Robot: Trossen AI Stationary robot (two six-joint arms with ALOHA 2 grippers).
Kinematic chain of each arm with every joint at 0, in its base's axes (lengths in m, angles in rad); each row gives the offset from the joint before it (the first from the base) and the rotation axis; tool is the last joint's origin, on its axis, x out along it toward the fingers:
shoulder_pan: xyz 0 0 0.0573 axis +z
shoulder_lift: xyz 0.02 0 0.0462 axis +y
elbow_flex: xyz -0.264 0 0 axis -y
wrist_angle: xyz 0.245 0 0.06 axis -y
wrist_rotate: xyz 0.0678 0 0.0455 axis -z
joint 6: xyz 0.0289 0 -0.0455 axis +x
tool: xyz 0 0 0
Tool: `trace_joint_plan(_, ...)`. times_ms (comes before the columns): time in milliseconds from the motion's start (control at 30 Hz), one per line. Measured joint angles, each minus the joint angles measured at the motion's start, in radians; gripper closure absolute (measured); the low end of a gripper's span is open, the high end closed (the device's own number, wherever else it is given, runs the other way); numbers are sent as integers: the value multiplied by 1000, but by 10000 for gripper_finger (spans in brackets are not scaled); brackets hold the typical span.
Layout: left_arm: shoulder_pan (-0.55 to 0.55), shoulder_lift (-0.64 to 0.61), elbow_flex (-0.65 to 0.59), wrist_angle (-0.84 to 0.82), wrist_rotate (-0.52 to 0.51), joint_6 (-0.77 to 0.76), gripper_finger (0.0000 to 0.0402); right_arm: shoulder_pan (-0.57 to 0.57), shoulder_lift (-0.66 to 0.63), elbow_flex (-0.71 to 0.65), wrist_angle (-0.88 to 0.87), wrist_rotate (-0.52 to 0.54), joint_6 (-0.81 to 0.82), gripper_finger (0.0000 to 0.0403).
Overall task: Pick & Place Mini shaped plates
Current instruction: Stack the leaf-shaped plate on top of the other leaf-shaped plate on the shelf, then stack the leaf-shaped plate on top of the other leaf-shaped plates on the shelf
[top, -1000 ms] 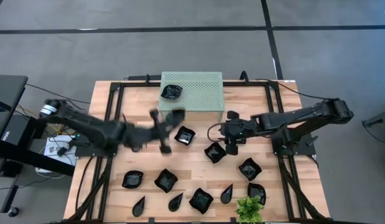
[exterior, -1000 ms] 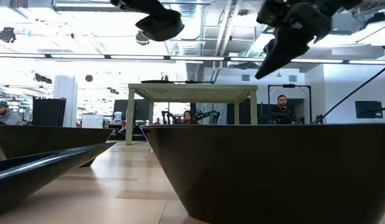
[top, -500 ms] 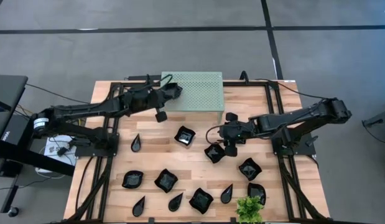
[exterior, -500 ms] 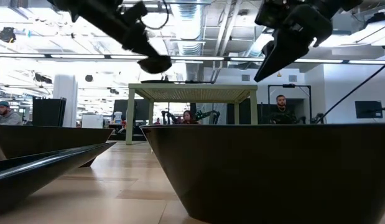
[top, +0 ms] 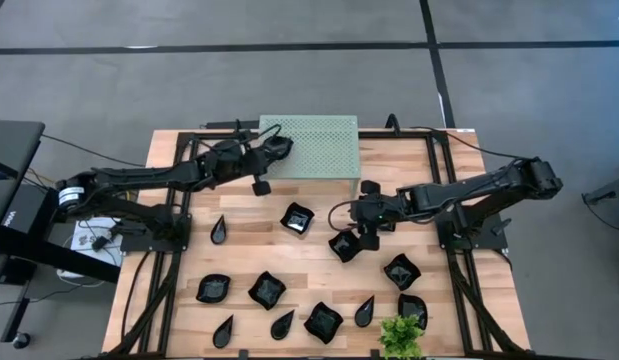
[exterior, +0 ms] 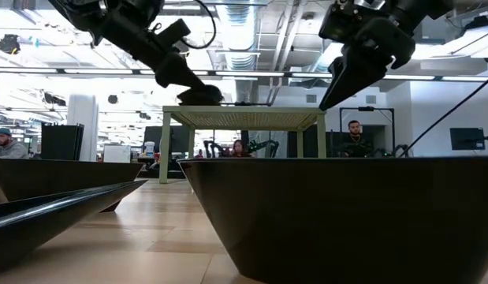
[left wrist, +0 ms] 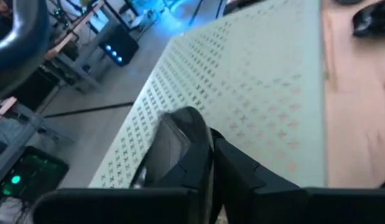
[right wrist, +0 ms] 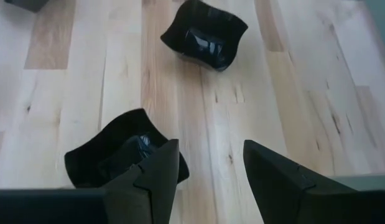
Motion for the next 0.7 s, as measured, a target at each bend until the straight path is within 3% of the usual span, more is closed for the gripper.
trace_joint_plan(233,-41,48,-1,45,-107,28,310,-3,0,0,58,0,-65,228)
trace_joint_plan(400,-159,-21,1,82,-133,48,294,-2,0,0,74,0,-102,228)
trace_joint_plan(533,-338,-95,1,77,-130,-113,294,-3,0,0,98,0,-101,228)
trace_joint_plan(700,-594,-98,2,34,-74,-455,299,-2,0,0,103,0,-101,228)
